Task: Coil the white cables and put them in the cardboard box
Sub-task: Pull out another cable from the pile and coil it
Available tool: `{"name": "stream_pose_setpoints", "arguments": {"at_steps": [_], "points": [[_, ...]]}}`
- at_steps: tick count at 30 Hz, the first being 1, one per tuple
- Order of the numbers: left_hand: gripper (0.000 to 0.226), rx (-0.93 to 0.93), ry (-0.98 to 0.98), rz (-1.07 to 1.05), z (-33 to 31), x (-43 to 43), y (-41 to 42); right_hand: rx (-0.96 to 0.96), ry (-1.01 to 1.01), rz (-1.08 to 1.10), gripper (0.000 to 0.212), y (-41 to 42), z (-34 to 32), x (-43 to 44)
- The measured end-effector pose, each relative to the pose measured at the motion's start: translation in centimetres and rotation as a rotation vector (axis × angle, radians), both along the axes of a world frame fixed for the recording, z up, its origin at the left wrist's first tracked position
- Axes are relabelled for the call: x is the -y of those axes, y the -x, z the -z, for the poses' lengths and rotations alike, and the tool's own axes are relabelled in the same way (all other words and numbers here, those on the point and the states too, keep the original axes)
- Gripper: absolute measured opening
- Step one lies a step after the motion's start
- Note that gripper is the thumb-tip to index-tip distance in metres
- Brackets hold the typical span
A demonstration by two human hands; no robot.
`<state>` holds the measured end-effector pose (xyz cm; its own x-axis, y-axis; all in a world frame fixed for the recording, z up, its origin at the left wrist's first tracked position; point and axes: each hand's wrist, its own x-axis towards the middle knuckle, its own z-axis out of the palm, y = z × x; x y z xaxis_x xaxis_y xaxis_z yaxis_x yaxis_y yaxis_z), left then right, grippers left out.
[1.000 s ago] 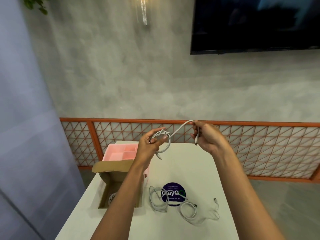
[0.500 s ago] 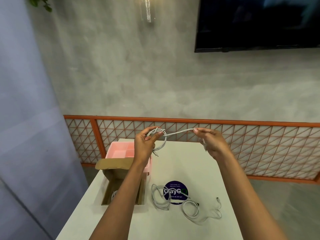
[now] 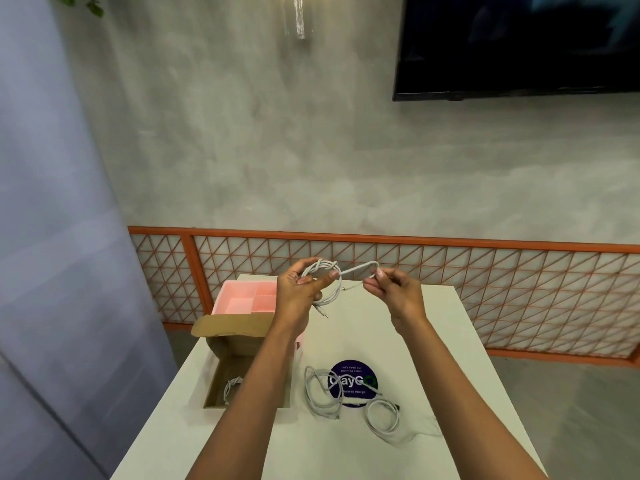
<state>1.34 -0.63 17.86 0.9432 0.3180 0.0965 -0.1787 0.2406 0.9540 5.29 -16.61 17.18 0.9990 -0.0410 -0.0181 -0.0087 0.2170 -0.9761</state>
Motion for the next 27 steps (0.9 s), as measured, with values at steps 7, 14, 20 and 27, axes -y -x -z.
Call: {"name": "stream_pose_setpoints", "arguments": {"at_steps": [7, 14, 20, 27], "points": [[0.044, -0.045, 0.062, 0.014, 0.0, 0.1, -0.3, -0.169, -0.300, -0.196, 0.012, 1.0, -0.6, -2.4], [0.032, -0.034, 0.018, -0.049, 0.4, 0.2, -0.5, -0.194, 0.044, -0.345, 0.013, 2.0, -0.8, -3.4], [0.035, -0.050, -0.086, -0.156, 0.7, 0.1, -0.4, -0.228, 0.086, -0.553, 0.016, 2.3, -1.6, -3.1], [0.033, -0.035, -0.055, -0.211, 0.4, -0.3, -0.5, -0.084, 0.221, -0.449, 0.033, 2.7, -2.7, -3.4]]}}
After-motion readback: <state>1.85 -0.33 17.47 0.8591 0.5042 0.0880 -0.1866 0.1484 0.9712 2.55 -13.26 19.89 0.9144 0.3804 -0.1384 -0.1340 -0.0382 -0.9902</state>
